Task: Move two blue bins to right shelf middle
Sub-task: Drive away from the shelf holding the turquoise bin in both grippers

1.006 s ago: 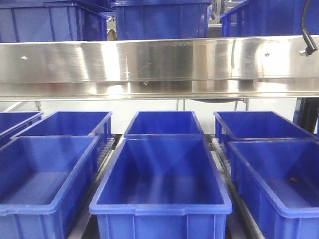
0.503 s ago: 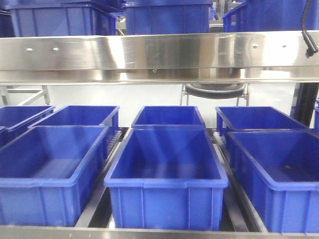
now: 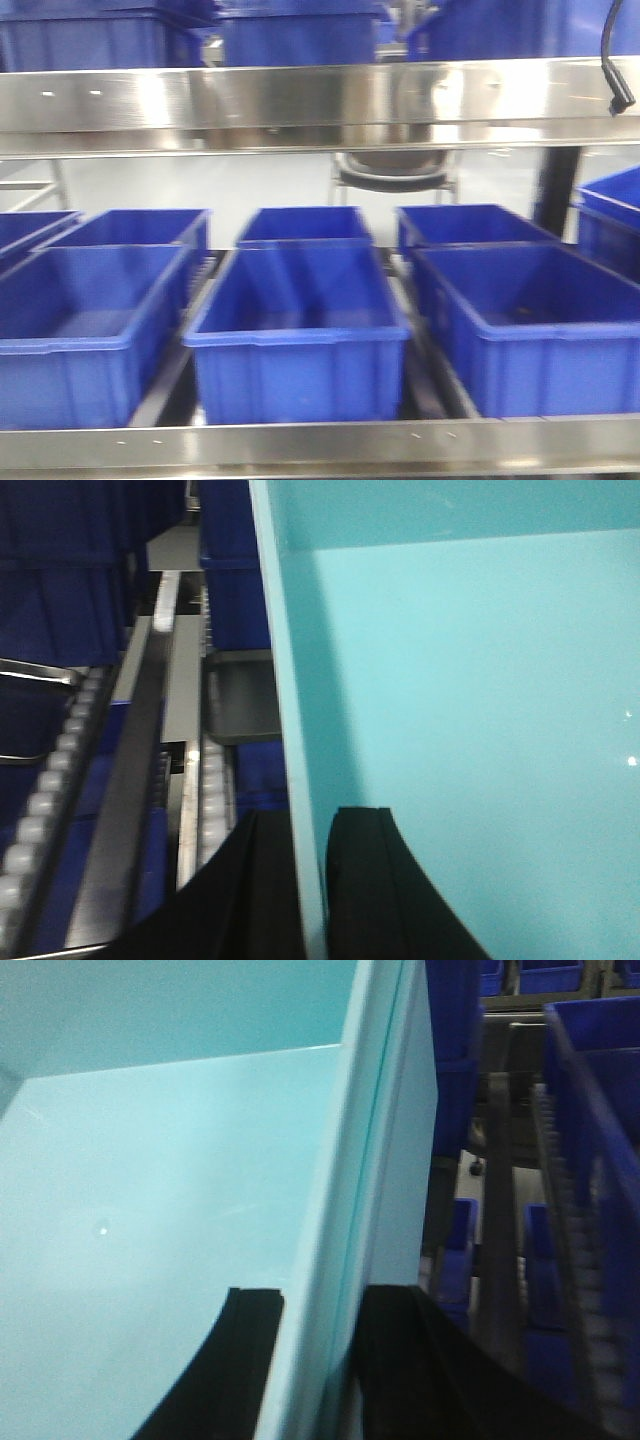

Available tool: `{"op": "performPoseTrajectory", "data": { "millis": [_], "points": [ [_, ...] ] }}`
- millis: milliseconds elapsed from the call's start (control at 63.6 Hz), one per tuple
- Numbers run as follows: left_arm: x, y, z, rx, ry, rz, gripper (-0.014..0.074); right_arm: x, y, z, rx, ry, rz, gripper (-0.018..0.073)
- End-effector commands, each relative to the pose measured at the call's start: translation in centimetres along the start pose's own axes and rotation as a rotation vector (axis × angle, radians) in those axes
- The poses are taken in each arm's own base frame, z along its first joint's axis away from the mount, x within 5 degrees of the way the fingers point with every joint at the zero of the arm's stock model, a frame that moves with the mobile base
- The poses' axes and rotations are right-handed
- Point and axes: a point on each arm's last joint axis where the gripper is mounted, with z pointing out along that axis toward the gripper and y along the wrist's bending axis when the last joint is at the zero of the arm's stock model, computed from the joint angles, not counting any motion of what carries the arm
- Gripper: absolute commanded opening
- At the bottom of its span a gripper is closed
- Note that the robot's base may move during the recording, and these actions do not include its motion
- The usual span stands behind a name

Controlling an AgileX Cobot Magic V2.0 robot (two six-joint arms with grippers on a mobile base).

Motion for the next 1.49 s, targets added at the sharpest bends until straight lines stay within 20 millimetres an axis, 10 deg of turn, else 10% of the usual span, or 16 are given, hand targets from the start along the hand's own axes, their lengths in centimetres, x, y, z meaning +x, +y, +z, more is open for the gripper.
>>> {"op": "performPoseTrajectory", "data": {
  "millis": [0,1478],
  "points": [
    [-1.41,-0.72,-1.19,0.051,-0.104,-0.030,-0.0111,-2.23,1.05,-1.41,-0.052,-0.166,0.028,-0.0153],
    [-1.43,-0.72,-1.19,0.051,-0.107,-0.030,-0.0111,-2.23,1.05,-1.41,-0.052,-0.166,0.028,-0.0153]
  ]
}}
